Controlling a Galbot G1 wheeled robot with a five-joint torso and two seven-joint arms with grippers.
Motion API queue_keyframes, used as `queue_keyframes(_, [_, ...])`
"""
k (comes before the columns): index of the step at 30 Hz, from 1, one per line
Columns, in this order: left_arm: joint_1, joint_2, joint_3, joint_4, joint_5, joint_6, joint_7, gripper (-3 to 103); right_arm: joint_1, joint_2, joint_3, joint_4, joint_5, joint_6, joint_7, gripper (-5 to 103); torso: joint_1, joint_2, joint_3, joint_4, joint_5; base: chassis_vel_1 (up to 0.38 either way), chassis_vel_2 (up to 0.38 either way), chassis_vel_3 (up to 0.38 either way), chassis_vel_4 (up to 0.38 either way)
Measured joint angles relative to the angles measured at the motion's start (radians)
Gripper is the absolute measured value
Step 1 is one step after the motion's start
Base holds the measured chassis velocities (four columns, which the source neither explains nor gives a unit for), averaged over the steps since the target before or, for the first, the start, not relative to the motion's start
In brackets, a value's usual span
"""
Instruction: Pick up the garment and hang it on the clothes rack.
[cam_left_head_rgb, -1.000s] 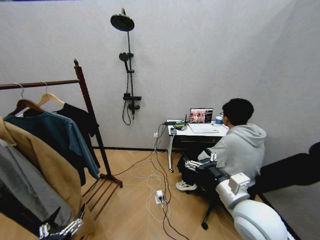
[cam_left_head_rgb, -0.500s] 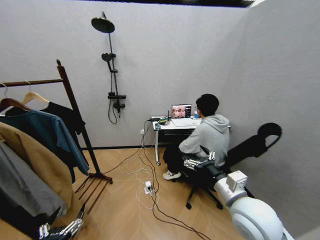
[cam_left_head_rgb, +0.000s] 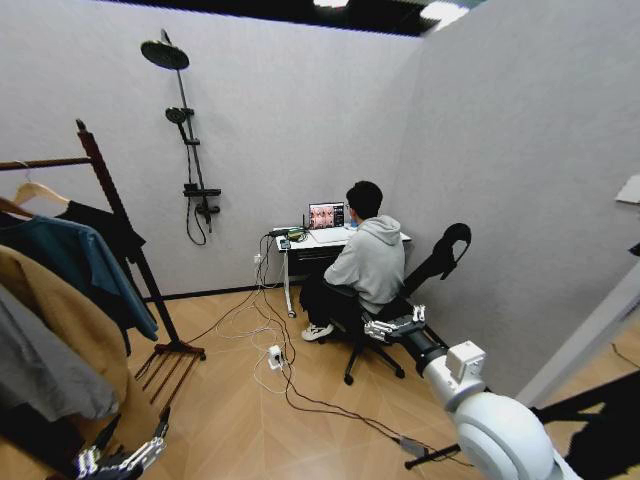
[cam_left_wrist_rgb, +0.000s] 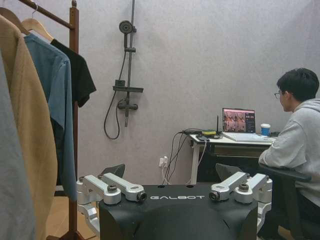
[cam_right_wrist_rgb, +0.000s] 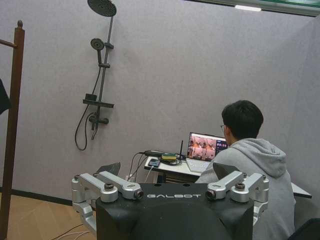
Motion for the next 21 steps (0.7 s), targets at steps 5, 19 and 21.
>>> queue_keyframes(5, [0.0, 0.0, 0.0, 0.0, 0.0, 0.0, 0.0, 100, 0.009, 0.003, -0.012, -0.012, -0.006, 0.003, 0.0, 100, 0.0, 0.0, 0.0, -0.0002, 0.0005, 0.2, -0.196, -0.201, 0.203])
queue_keyframes(19, [0.0, 0.0, 0.0, 0.0, 0.0, 0.0, 0.0, 100, 0.058, -0.004, -0.049, -0.047, -0.009, 0.007, -0.002, 100, 0.0, 0.0, 0.0, -0.0002, 0.0, 0.231, -0.167, -0.163, 0.236])
queue_keyframes(21, [0.0, 0.0, 0.0, 0.0, 0.0, 0.0, 0.0, 100, 0.062, -0.005, -0.05, -0.048, -0.008, 0.007, -0.002, 100, 0.0, 0.0, 0.0, -0.0002, 0.0004, 0.242, -0.126, -0.132, 0.254])
